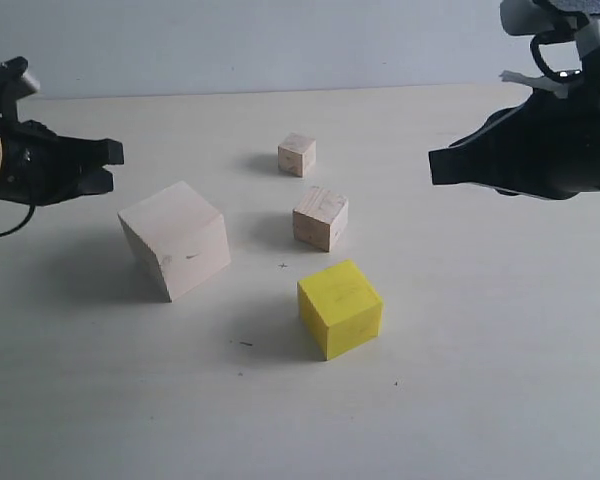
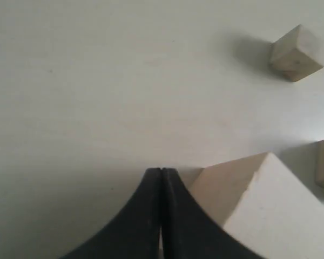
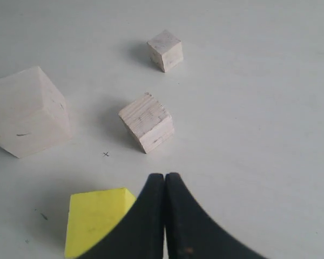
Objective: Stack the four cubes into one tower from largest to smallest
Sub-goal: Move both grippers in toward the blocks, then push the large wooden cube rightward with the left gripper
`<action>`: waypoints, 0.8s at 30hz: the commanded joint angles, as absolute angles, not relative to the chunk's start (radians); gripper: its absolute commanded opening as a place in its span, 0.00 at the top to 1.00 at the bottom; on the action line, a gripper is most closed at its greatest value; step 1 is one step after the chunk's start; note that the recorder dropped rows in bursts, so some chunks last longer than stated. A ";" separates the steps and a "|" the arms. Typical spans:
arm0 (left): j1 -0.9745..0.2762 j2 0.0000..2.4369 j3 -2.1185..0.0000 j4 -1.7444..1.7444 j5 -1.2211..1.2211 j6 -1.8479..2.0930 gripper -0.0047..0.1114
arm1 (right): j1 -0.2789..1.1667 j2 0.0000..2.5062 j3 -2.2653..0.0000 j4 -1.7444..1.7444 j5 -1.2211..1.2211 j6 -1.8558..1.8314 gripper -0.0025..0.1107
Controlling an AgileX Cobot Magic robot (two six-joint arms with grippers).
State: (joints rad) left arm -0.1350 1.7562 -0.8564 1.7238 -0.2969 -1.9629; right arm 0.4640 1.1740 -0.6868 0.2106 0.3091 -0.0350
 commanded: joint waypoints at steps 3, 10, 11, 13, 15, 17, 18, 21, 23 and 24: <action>-0.139 1.835 -0.887 1.718 -0.341 -1.958 0.96 | 0.465 1.177 -0.697 0.198 0.308 -0.046 0.98; -0.139 1.877 -0.896 1.724 -0.476 -1.937 0.96 | 0.465 1.175 -0.697 0.198 0.322 -0.046 0.98; -0.139 1.878 -0.896 1.724 -0.487 -1.937 0.96 | 0.465 1.175 -0.697 0.198 0.326 -0.046 0.98; -0.139 1.878 -0.896 1.724 -0.521 -1.937 0.96 | 0.465 1.175 -0.697 0.198 0.343 -0.046 0.98; -0.141 1.878 -0.896 1.724 -0.553 -1.939 0.96 | 0.465 1.175 -0.697 0.198 0.350 -0.046 0.98; -0.145 1.878 -0.896 1.724 -0.568 -1.945 0.96 | 0.465 1.175 -0.697 0.198 0.350 -0.046 0.98; -0.148 1.878 -0.896 1.724 -0.569 -1.949 0.96 | 0.465 1.175 -0.697 0.198 0.350 -0.046 0.98; -0.175 1.878 -0.883 1.724 -0.571 -1.961 0.96 | 0.465 1.175 -0.697 0.198 0.350 -0.046 0.98; -0.200 1.878 -0.868 1.724 -0.568 -1.966 0.96 | 0.465 1.175 -0.697 0.198 0.350 -0.046 0.98; -0.210 1.878 -0.863 1.724 -0.562 -1.968 0.96 | 0.465 1.175 -0.697 0.198 0.350 -0.046 0.98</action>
